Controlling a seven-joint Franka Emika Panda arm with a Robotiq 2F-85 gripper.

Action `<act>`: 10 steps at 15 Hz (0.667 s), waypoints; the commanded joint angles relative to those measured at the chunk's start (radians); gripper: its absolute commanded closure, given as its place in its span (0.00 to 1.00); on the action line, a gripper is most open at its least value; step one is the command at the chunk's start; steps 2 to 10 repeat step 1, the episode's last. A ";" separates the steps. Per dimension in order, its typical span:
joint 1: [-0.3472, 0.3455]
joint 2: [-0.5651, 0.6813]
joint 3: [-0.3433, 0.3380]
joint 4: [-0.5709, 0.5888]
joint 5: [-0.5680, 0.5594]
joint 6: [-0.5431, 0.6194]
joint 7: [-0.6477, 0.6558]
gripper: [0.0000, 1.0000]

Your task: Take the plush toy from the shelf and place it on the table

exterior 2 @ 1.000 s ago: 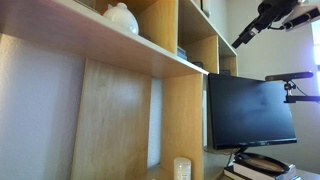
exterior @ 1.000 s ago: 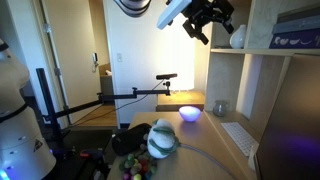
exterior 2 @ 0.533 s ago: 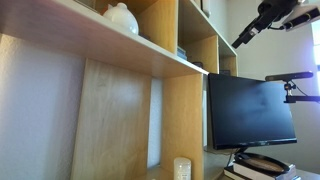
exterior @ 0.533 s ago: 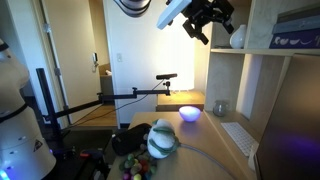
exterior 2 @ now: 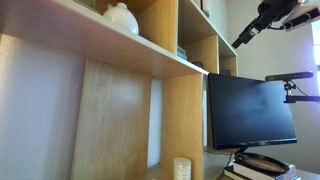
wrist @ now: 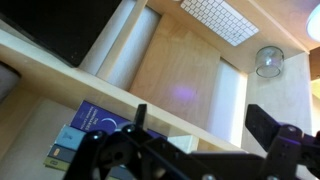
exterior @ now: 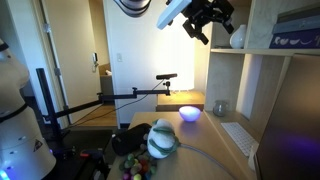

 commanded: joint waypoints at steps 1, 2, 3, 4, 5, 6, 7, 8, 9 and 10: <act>0.000 0.000 0.000 0.000 0.000 0.000 0.000 0.00; 0.000 0.000 0.000 0.000 0.000 0.000 0.000 0.00; 0.000 0.000 0.000 0.000 0.000 0.000 0.000 0.00; 0.000 0.000 0.000 0.000 0.000 0.000 0.000 0.00; 0.000 0.000 0.000 0.000 0.000 0.000 0.000 0.00; 0.000 0.000 0.000 0.000 0.000 0.000 0.000 0.00; 0.000 0.000 0.000 0.000 0.000 0.000 0.000 0.00; 0.000 0.000 0.000 0.000 0.000 0.000 0.000 0.00; 0.000 0.000 0.000 0.000 0.000 0.000 0.000 0.00; 0.000 0.000 0.000 0.000 0.000 0.000 0.000 0.00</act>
